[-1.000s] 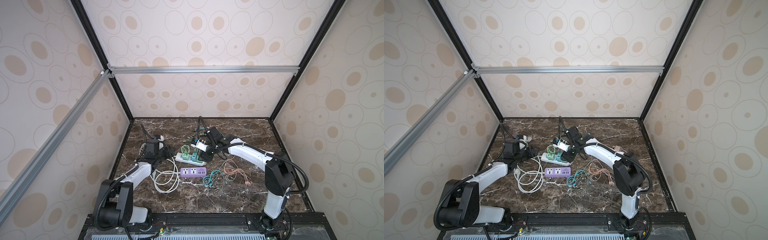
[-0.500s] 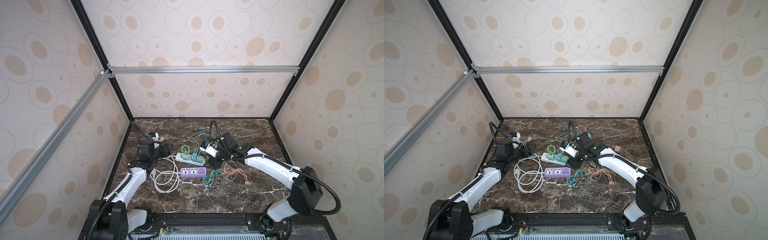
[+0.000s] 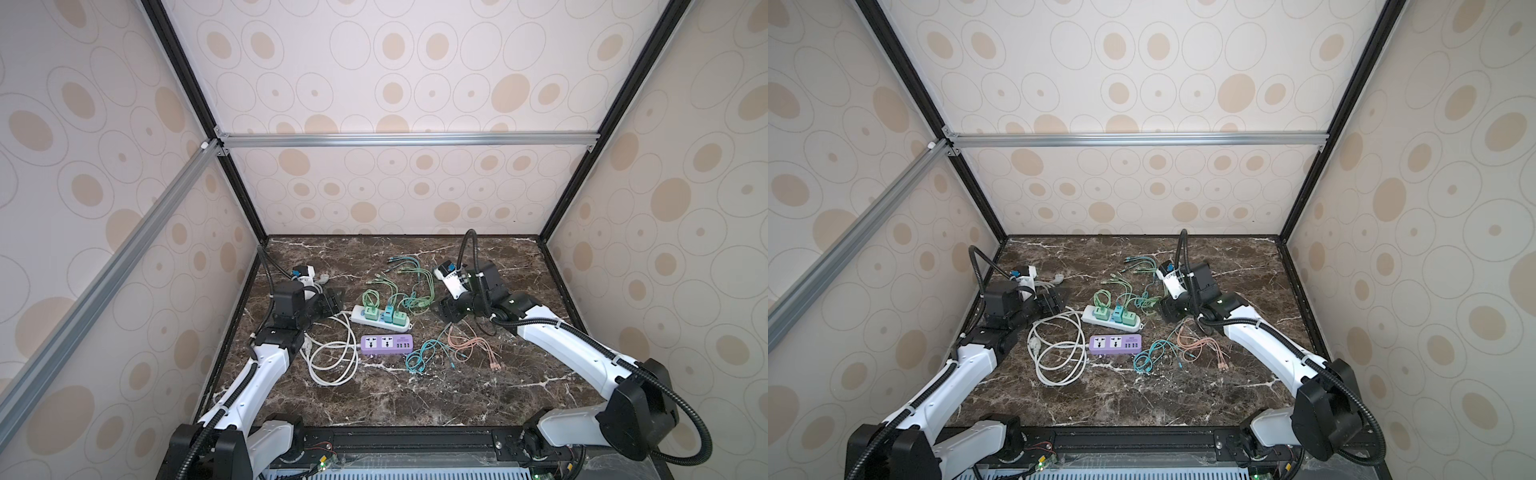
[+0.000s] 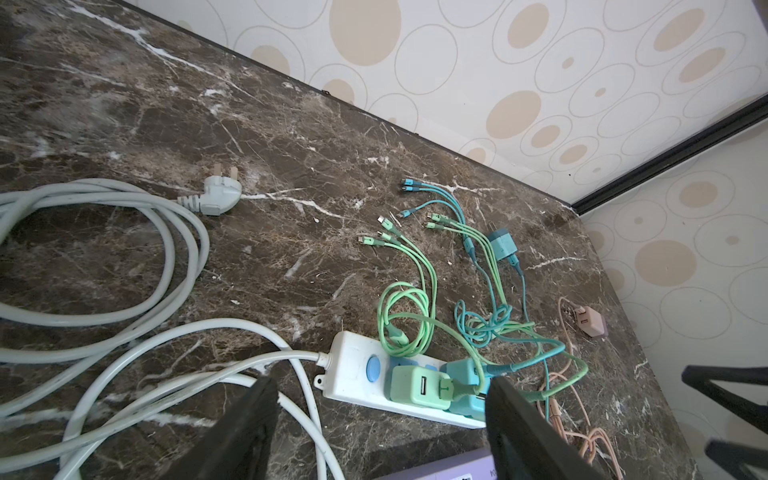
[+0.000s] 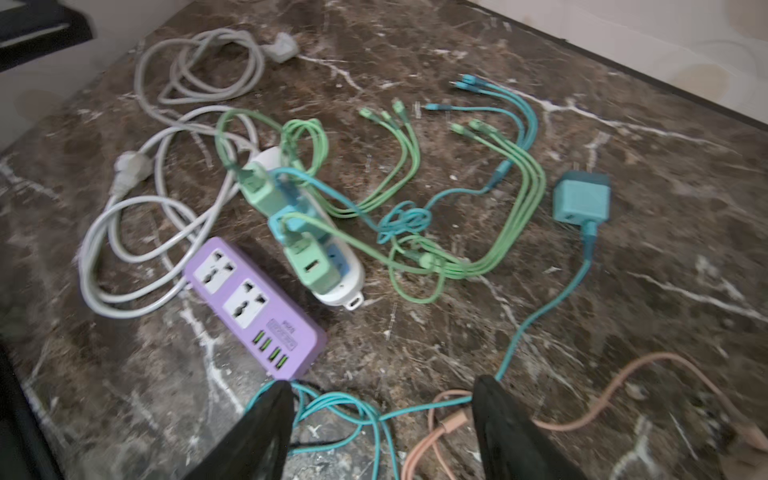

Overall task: Insert the plug
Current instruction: 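Move the right gripper toward the pink charger farther from the robot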

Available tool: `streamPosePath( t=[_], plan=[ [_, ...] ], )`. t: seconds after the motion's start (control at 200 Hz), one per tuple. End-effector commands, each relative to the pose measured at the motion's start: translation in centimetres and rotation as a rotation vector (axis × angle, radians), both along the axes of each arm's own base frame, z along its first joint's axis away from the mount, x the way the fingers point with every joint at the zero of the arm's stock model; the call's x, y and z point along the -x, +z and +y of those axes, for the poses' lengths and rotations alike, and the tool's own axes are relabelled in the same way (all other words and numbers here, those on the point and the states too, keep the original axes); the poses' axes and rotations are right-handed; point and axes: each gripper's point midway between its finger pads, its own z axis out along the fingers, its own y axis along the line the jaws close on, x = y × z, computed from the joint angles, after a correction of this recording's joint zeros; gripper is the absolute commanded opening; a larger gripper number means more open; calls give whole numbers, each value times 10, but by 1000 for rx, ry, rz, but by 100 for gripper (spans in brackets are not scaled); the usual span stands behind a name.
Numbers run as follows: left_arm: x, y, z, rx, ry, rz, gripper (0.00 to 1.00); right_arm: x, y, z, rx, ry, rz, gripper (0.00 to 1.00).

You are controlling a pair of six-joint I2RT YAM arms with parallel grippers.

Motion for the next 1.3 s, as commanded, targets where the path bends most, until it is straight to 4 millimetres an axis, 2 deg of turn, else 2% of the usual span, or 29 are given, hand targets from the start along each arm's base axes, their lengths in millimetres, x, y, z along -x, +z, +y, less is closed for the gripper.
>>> streamPosePath(
  t=[0.0,0.1,0.175,0.295,0.37,0.4,0.52,0.66,0.99,1.29],
  plan=[
    [6,5,4,-22,-1,-20,79,-27,6,-39,48,-285,-52,71],
    [9,5,4,-21,-3,-24,79,-36,7,-72,47,-489,-57,76],
    [11,5,4,-18,-6,-24,79,-38,-2,-98,28,-637,-17,78],
    [12,4,4,-18,-7,-26,79,-36,-25,-132,-28,-804,84,79],
    [14,4,4,-18,-9,-28,79,-36,-39,-143,-68,-865,144,78],
    [14,5,4,-19,-9,-31,79,-38,-45,-158,-86,-919,168,78],
    [16,4,4,-24,-11,-31,79,-42,-68,-180,-171,-1027,268,78],
    [19,4,5,-28,-11,-35,79,-50,-85,-190,-200,-1089,330,78],
    [21,6,7,-47,-9,-47,80,-70,-121,-189,-254,-1165,450,78],
    [21,7,8,-66,-7,-56,80,-80,-140,-198,-287,-1224,483,80]
  ],
)
